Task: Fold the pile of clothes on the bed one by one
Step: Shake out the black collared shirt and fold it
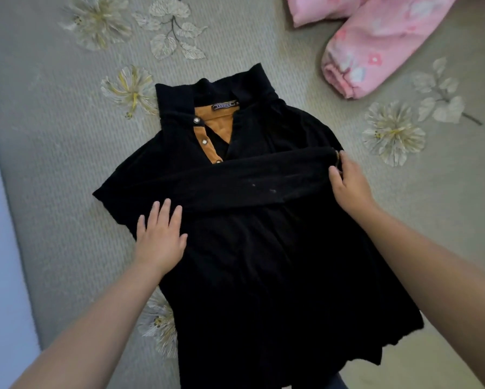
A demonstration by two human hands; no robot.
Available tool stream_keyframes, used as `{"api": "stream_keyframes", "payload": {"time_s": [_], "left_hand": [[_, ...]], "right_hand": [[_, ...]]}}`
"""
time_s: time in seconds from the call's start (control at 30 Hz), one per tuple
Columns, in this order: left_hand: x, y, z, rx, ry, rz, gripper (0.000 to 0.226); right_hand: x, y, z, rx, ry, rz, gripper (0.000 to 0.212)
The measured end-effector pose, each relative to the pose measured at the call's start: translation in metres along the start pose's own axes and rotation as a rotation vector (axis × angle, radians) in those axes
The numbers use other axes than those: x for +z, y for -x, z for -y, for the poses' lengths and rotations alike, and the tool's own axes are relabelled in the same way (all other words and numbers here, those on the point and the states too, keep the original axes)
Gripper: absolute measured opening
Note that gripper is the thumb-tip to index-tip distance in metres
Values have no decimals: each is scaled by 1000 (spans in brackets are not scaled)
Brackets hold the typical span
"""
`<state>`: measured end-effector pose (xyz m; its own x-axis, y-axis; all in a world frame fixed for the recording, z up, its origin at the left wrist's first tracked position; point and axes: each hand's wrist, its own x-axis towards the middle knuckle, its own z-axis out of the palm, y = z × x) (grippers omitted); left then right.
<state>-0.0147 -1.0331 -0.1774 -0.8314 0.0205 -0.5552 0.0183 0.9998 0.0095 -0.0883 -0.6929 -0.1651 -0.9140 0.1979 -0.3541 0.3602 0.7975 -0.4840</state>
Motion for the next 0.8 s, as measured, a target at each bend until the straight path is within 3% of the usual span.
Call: {"api": "stream_keyframes", "payload": {"time_s": [0.07,0.2,0.3,0.43,0.57,0.67,0.8], "left_hand": [[-9,4,-17,15,71,-83,56],[-7,17,-72,241,131,-175,56],[8,31,-122,388,110,-110,59],[32,45,-179,410,82,-9,62],[36,52,-206,243,118,16,62],[26,52,-219,248,123,-4,59],[0,43,-247,218,155,-49,58]], "right_hand": [[-8,21,-17,57,10,-70,46],[-24,91,-85,275,170,-71,51],[-30,153,-134,436,272,85,52],[-20,199,-161,385,220,162,23],[-47,175,-182,518,-65,-70,18],[-93,130,-199,655,-249,-287,22],[-132,74,-191,620,-368,-303,25]]}}
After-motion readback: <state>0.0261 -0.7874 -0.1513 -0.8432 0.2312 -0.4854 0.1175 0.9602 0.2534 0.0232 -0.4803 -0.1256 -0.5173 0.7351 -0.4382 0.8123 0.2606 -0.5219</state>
